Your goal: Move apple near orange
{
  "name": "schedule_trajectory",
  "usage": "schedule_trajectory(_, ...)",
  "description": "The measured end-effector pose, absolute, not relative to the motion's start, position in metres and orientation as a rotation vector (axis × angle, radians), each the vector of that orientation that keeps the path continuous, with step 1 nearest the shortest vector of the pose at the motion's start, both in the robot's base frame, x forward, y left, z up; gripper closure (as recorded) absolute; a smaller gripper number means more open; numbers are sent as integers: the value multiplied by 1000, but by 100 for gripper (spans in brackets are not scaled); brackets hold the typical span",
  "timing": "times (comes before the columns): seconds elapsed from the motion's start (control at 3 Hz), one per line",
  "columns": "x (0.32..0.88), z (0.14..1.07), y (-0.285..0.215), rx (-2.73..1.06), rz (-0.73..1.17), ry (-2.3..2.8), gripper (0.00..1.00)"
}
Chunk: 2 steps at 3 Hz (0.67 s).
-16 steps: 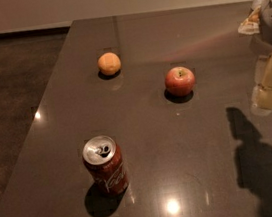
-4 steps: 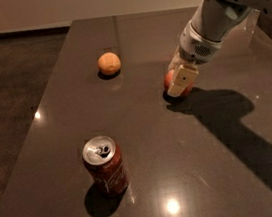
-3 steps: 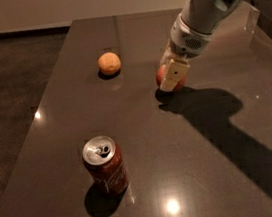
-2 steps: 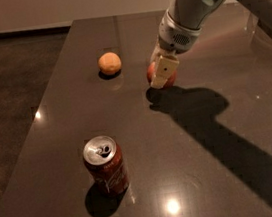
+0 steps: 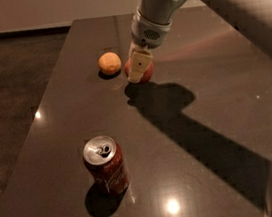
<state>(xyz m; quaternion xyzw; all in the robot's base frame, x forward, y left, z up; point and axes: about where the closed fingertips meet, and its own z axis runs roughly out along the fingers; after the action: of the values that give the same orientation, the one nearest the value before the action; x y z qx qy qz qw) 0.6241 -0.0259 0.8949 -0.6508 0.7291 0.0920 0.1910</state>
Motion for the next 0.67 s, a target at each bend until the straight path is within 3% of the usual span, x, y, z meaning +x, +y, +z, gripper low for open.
schedule_trajectory(0.67, 648, 890, 2, -1856, 225, 2049, 100)
